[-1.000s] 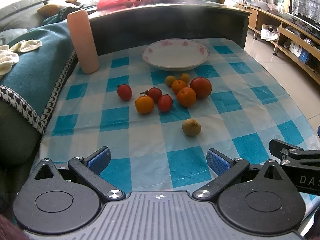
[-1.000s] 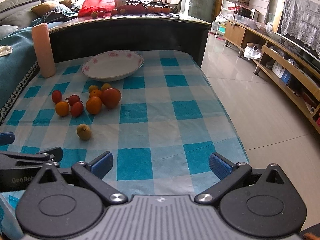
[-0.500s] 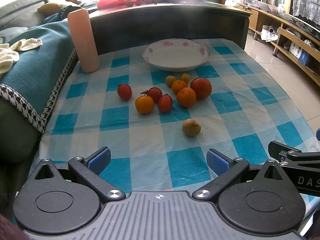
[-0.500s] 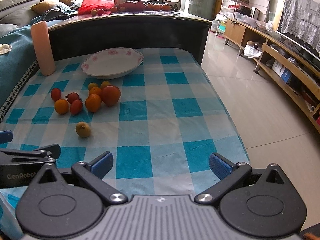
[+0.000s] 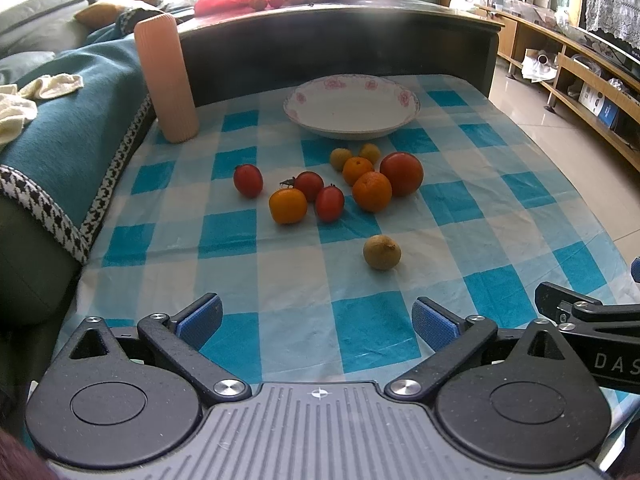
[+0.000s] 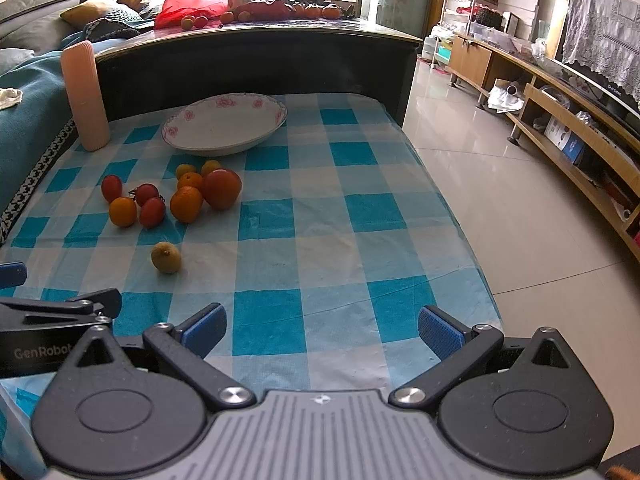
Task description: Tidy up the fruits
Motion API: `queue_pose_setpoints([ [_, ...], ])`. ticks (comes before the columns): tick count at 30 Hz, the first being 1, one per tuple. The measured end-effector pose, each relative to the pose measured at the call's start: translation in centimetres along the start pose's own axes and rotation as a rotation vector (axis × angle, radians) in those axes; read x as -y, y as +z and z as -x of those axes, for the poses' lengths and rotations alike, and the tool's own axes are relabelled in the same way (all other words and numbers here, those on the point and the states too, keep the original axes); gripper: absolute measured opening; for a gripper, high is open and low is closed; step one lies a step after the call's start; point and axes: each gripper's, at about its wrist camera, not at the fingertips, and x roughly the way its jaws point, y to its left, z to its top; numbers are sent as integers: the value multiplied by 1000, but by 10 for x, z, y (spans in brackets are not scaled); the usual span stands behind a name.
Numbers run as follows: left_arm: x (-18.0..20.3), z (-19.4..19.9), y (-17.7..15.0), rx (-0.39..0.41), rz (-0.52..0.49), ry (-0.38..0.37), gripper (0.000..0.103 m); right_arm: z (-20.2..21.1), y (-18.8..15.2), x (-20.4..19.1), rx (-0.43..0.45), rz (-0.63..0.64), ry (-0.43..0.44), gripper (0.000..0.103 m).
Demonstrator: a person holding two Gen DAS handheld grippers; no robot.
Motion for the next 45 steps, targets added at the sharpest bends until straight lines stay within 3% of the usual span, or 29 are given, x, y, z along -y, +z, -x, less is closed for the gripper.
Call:
queue_pose_setpoints([
  [30,-1,18,5,12,33,47,99,8,7,-2,-4,4,32,103],
  [45,-18,-6,15,-30,30,62,93,-10,23,-20,-25,16,96,103],
])
